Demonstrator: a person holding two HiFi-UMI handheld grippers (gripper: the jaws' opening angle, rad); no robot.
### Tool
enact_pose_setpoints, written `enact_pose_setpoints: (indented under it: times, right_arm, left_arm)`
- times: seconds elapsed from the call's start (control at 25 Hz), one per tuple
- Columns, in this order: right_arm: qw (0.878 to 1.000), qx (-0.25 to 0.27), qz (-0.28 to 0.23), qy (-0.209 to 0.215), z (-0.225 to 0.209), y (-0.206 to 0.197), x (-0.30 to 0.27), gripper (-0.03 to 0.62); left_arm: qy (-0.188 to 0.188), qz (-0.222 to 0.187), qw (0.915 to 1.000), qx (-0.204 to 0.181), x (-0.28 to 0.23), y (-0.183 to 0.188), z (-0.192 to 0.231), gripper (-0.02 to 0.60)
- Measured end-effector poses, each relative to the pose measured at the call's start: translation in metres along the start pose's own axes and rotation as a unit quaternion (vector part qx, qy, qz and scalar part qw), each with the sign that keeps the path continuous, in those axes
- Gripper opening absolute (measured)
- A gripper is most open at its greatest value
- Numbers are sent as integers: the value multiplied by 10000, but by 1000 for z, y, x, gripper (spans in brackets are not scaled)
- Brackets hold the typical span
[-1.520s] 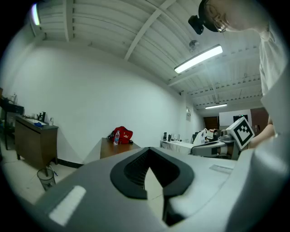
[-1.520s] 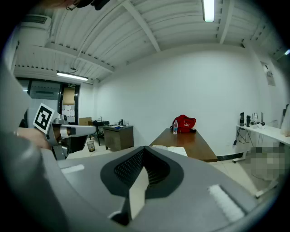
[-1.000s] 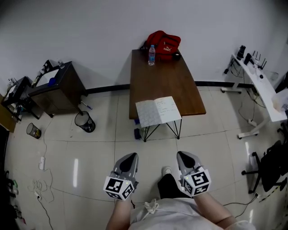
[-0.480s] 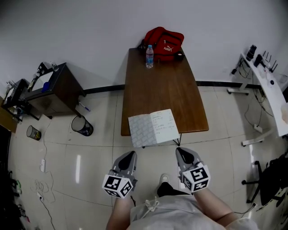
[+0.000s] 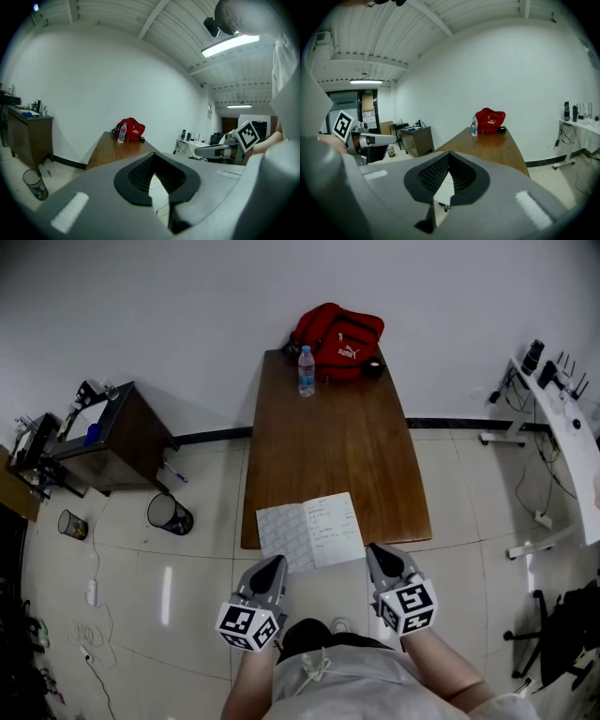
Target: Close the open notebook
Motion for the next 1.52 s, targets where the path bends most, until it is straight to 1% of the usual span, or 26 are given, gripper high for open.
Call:
enact_pose_setpoints:
  times: [0.28,0.56,0.68,0.92,0.96,1.0,1.04,1.16,1.24,1.36,1.44,1.52]
  right_arm:
    - [9994,-110,214,238,-7,-11,-15,6]
    - [9970,-88,428,639,-5,-20,-37,6]
    - [9955,-83,537,774,3,-27,-50,7]
    - [9901,23,877,1095,22,-45,-82,6]
    - [9888,50,947,1155,25,-48,-86,6]
    - [9874,79,1009,1220,29,-51,-91,7]
    - [9859,110,1068,1285,32,-54,-96,6]
    - [9813,197,1239,1457,44,-61,-110,6]
    - [9779,245,1337,1586,53,-66,-118,6]
    - [9714,312,1433,1869,67,-76,-127,7]
    - [9672,381,1510,2007,73,-84,-128,6]
    - [9649,361,1546,2093,77,-91,-127,6]
  left_arm:
    - [250,173,9995,28,-4,-10,6,6]
    - [629,432,9970,139,2,-34,20,6]
    - [845,521,9946,300,9,-45,34,6]
    - [1299,804,9864,608,23,-77,67,6]
    - [1327,856,9852,669,24,-83,71,18]
    - [1339,918,9840,741,25,-89,75,74]
    - [1339,992,9826,817,25,-95,79,109]
    - [1294,1236,9779,1078,27,-116,88,154]
    - [1227,1404,9750,1212,27,-131,93,174]
    - [1149,1612,9714,1315,23,-152,100,208]
    - [1134,1613,9692,1475,21,-163,104,212]
    - [1051,1570,9669,1717,19,-173,107,212]
Point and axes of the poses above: the fingertips, and each gripper's own axes: x backward along the fingers, z to its left, y out of its top, the point moved 8 cm from there along x, backward along the fingers, and after that the axes turned 4 degrees about -z, right-handed, at the moved point
